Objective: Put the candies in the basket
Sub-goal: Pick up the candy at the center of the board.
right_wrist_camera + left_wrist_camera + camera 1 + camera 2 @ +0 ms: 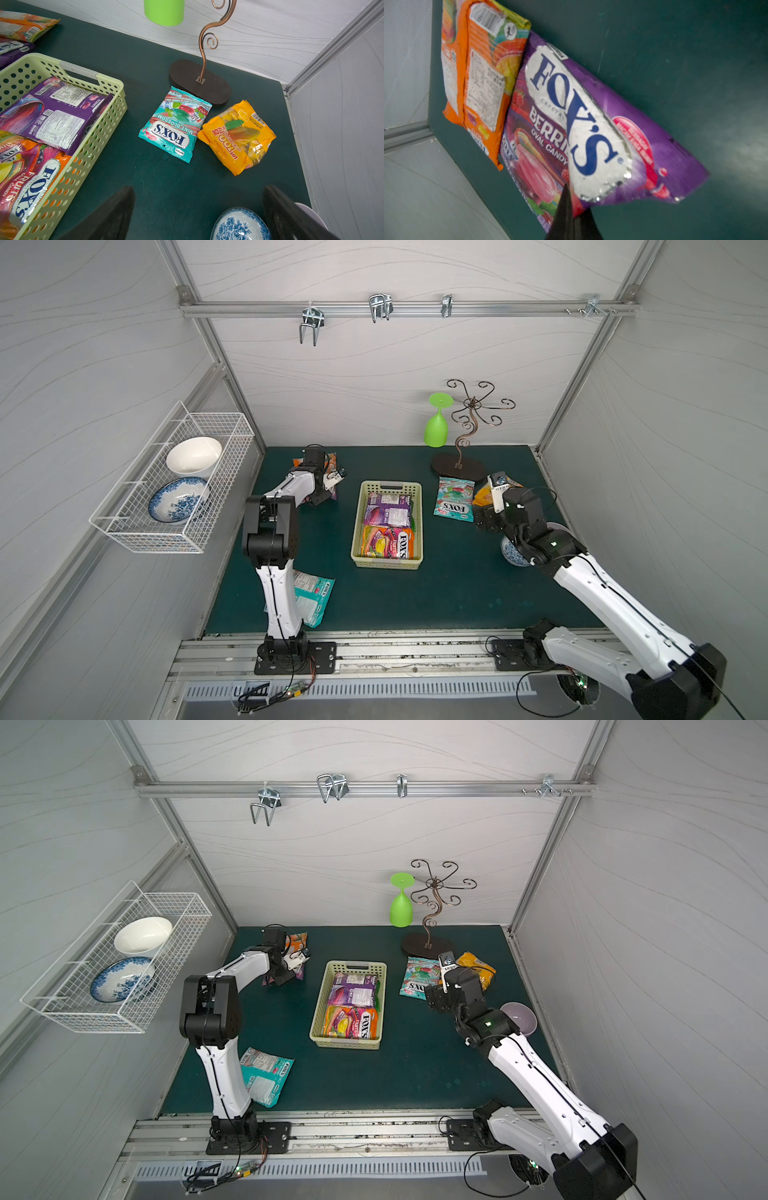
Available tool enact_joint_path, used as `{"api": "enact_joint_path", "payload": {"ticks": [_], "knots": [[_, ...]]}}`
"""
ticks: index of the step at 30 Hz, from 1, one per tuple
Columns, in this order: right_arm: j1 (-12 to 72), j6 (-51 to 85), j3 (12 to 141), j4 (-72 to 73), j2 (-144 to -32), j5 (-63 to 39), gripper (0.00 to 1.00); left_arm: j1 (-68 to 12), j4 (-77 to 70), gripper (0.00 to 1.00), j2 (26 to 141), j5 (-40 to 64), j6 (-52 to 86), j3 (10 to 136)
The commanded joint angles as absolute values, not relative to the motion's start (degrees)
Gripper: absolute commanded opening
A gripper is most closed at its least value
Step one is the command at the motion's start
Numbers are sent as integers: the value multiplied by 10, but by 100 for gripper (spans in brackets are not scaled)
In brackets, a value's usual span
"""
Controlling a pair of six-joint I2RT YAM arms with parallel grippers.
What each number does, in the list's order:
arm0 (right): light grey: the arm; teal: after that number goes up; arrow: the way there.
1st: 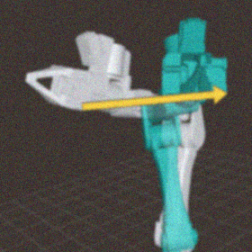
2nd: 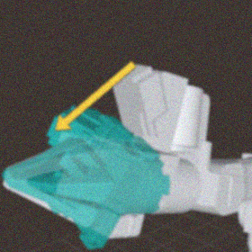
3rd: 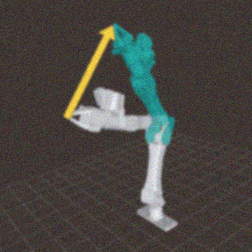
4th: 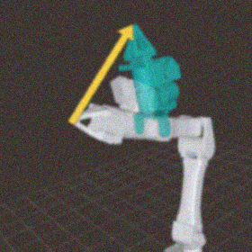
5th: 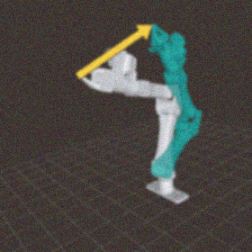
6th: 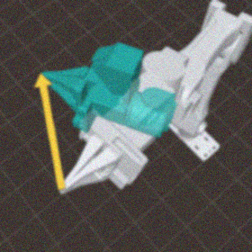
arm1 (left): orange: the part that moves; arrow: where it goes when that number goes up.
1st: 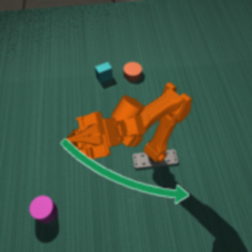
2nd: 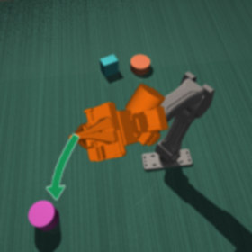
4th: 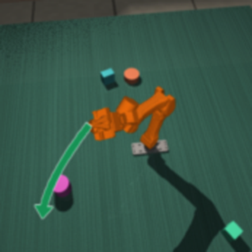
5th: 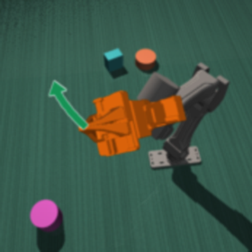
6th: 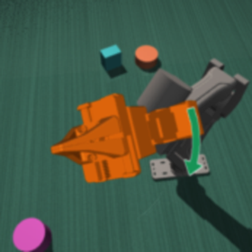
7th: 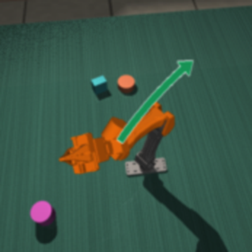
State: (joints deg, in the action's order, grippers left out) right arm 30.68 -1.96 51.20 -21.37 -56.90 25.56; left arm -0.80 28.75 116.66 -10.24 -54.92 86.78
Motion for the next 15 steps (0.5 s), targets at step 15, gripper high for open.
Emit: {"api": "enact_joint_path", "payload": {"ticks": [15], "knots": [[310,-19,507,-202,-564,270,99,-35,502,0,931,-52,-440,872]]}}
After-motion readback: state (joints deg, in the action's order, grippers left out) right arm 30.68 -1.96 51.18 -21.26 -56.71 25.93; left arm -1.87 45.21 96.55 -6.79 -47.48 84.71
